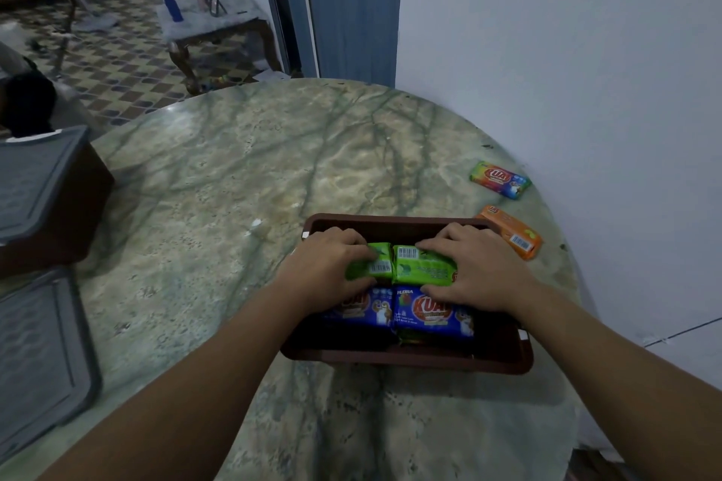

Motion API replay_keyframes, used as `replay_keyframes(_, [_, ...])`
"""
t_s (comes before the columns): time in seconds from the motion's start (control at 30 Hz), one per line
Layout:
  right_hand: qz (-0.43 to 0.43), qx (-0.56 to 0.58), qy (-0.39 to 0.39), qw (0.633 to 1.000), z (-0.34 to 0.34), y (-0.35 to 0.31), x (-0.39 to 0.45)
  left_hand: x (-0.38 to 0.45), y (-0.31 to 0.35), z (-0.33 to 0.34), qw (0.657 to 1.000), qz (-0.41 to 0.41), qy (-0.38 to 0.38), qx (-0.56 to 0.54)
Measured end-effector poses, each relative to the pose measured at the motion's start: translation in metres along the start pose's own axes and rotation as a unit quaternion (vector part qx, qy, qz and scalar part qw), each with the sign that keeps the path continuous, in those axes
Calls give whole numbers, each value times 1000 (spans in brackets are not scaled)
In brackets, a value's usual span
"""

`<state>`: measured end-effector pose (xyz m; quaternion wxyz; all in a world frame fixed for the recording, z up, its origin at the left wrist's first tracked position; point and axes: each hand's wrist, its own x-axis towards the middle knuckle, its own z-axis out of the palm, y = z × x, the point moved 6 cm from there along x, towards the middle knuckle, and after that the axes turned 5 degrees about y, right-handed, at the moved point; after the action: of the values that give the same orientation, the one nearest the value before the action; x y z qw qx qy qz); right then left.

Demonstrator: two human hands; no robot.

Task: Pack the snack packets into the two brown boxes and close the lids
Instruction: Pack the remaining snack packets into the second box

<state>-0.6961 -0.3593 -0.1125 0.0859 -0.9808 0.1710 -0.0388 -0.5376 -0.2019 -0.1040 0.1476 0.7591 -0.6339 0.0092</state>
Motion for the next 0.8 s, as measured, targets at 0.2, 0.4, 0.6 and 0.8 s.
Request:
replay_keyframes(0.2, [3, -1, 0, 1000, -1, 0, 1, 1, 8, -5, 998, 12, 67, -11])
replay_keyframes(0.4, [10, 0, -1, 1000, 0, 0, 1, 3, -5, -6, 994, -90, 32, -44])
replay_keyframes(0.6, [7, 4, 6, 1000, 0, 0, 1, 9, -12, 0, 996, -74, 44, -17])
replay_keyframes(0.8, [6, 6, 16, 1000, -2, -2, 0, 8, -8, 6, 999, -10, 25, 17])
